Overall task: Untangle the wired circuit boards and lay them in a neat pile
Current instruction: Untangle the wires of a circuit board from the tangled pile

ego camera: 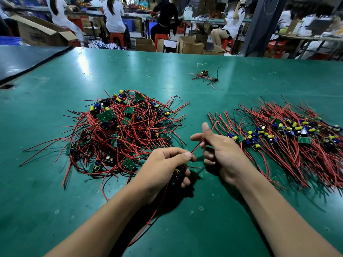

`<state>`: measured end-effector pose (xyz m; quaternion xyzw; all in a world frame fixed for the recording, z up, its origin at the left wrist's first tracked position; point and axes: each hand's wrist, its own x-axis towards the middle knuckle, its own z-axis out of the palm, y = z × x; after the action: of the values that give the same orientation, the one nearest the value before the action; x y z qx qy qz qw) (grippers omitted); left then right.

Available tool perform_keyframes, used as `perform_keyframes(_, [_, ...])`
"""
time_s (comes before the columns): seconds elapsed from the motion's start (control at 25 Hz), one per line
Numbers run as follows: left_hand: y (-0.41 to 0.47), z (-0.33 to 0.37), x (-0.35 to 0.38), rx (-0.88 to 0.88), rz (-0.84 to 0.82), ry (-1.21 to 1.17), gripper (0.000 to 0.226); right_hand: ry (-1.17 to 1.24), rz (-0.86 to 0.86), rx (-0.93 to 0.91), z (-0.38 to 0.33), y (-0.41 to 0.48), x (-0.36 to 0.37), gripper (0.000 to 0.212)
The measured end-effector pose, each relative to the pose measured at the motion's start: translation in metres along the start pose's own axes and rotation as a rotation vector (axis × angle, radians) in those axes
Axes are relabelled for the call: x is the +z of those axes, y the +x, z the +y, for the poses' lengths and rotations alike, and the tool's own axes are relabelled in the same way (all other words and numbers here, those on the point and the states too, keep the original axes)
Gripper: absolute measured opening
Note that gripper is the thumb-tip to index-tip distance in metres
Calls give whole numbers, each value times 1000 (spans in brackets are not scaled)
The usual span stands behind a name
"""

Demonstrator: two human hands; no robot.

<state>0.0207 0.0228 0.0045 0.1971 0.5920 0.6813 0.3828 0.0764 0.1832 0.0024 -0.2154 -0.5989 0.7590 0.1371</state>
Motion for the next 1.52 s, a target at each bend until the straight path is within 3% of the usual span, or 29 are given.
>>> perform_keyframes(0.12, [0,0,0,-7,-4,-9,17,-95,-62,-16,4,-1,3,49])
perform_keyframes(0.28, [-1,2,0,-5,-37,14,20,-108,37,-29,-3,2,-2,53])
perform_keyframes(0.44, [-2,3,-1,1,-55,50,20,85,112,46,-11,2,-7,64])
perform_keyframes(0.6, [-1,1,2,29,-14,10,25,286,48,156,-12,2,-6,64])
perform_keyframes(0.76, [5,4,2,1,18,-140,72,148,24,123,-8,1,-2,74])
perform_keyframes(0.84, [7,5,0,-8,2,-193,82,24,24,49,-5,-2,1,68])
perform_keyframes(1.0, [7,5,-2,-8,1,-255,90,-349,14,-221,5,-9,8,50])
perform_keyframes(1.2, [9,3,-5,-15,5,-249,92,-677,47,-355,7,-16,14,62])
perform_keyframes(1.52, [11,1,-4,34,-19,-230,87,-584,102,-395,3,-12,10,26])
